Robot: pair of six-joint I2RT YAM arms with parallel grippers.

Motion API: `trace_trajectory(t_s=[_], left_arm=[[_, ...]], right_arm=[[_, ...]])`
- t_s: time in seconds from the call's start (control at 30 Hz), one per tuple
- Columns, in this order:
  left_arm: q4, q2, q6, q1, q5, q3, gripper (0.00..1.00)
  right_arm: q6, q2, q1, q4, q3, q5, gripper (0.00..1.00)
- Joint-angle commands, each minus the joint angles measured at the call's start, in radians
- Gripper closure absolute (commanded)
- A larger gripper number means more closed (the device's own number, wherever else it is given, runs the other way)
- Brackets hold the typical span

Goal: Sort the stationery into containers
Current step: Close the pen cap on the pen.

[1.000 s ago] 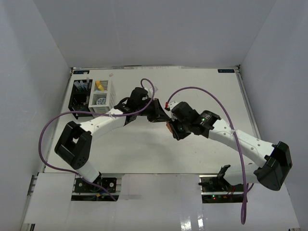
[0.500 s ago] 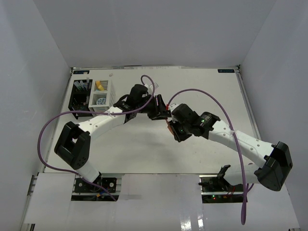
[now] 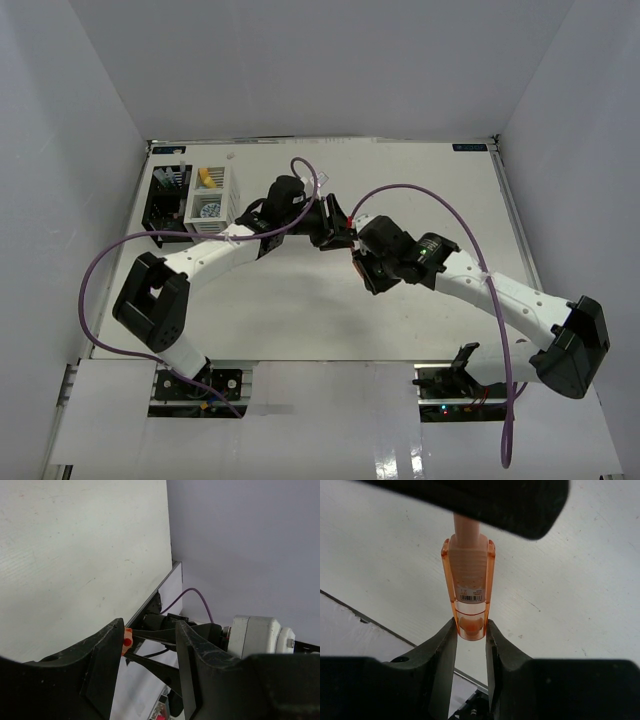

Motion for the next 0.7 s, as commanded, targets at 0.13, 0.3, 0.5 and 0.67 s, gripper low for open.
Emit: trace_trajectory(t_s=[0.13, 0.3, 0.5, 0.67], left_arm=[[0.101, -0.055, -0.114, -0.013, 0.099, -0.037, 0.44], [0.138, -0.072, -0.157, -0.025, 0.102, -0.046, 0.44], [0.177, -0.104, -0.174, -0.025, 0.065, -0.058, 0.44], [0.224, -0.103, -0.19, -0.025, 0.062, -0.066, 0.44]], right_arm=[[-0.003, -0.084, -0.026, 0.07, -0.005, 0.066, 0.92], [0.0, -0.091, -0.041, 0.073, -0.018, 0.079, 0.92], [0.015, -0.099, -0.046, 0.096, -0.074, 0.065, 0.92], [0.023, -0.104, -0.046, 0.105, -0.096, 0.048, 0.92]])
